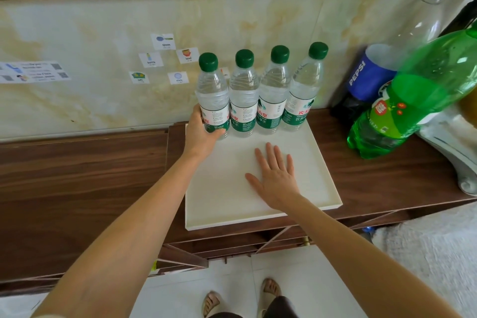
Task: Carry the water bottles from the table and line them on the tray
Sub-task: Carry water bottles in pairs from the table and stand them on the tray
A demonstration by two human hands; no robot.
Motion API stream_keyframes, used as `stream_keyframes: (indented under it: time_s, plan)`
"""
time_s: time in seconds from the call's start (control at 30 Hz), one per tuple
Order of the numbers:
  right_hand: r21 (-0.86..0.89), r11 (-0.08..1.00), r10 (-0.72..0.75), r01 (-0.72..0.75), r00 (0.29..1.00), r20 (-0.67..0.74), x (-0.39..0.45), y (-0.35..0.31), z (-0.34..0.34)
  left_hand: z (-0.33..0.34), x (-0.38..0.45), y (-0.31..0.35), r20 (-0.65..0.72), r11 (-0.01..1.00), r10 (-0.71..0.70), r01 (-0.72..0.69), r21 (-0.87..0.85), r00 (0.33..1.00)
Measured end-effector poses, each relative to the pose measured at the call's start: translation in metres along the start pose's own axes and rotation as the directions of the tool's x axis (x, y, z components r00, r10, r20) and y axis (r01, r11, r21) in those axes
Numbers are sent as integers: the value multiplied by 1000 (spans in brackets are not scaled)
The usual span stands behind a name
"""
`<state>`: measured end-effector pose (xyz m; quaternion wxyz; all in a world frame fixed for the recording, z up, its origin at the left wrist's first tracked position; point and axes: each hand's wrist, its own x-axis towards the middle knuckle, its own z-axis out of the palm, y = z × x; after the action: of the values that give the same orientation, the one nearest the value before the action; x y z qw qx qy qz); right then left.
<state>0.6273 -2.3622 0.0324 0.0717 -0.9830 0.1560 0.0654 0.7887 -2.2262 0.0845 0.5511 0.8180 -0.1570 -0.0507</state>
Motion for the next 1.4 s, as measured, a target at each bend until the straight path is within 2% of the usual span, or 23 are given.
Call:
stream_keyframes:
  time_s: [0.37,0.5,0.6,0.73,0.8,0.87,1.03,1.1,1.2,1.3,1.4]
  plan:
    - [7,1000,1,-1,1000,15,-1,0,-3,-4,-1,2,50,998,-18,15,62,999]
    - [15,1000,-2,1,999,37,-2,0,-7,-15,-16,5,61,984,-72,61,165,996]
    - [15,1000,-14,13,999,43,-3,-1,-10,-35,-40,-2,100,942,-102,64,329,990]
    - [34,999,-38,35,995,93,-3,-3,-23,-68,-91,-9,14,903,-178,158,399,984]
    - [60,992,-117,113,991,72,0,-13,-33,-82,-118,-12,-45,879,-230,227,420,972]
    - [121,960,-254,251,967,10,1,-33,-42,-93,-145,-14,-89,840,-284,292,457,955]
    - [251,806,-559,535,829,28,-28,-114,-54,-128,-220,-13,-171,713,-439,458,530,882]
    - [281,718,-672,636,740,44,-45,-151,-54,-150,-257,-12,-236,656,-479,523,545,846]
    - [276,611,-790,742,593,153,-76,-209,-46,-187,-321,-12,-343,592,-509,611,526,789]
    - [226,497,-863,838,449,233,-120,-270,-26,-224,-392,-19,-450,546,-547,708,447,706]
    - [219,369,-913,903,309,265,-172,-334,1,-259,-469,-34,-546,501,-600,807,312,584]
